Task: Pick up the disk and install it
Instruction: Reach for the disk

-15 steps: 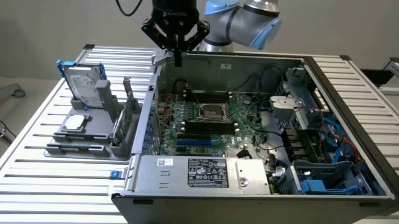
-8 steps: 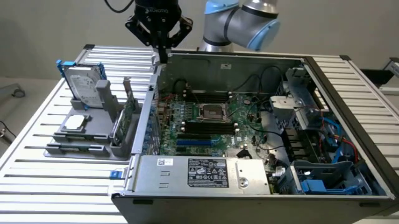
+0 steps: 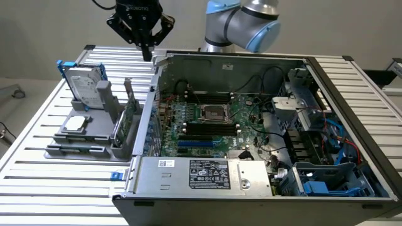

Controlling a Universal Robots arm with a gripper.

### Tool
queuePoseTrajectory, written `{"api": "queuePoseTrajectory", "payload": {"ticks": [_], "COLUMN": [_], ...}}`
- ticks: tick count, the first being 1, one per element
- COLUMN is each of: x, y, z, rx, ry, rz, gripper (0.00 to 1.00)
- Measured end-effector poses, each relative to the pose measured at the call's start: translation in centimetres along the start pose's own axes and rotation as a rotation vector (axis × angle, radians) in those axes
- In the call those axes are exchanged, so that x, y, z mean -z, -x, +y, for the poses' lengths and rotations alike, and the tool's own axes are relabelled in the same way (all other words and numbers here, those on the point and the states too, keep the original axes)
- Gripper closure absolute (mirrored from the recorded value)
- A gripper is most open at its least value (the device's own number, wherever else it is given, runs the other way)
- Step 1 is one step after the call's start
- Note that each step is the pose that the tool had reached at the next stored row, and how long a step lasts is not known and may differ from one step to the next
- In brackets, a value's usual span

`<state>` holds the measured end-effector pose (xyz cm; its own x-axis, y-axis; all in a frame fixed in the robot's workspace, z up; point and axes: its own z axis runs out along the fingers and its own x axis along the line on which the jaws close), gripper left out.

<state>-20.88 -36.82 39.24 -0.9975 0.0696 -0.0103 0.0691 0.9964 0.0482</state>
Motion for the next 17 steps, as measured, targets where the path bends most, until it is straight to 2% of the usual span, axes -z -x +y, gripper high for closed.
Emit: {"api": "queuePoseTrajectory", "payload": {"ticks": [17], "x": [0.0], "y": [-7.5], "z": [1.15], "rx": [-0.001], "ry": [-0.0022], "rz": [0.0309], "gripper": [0.89]}}
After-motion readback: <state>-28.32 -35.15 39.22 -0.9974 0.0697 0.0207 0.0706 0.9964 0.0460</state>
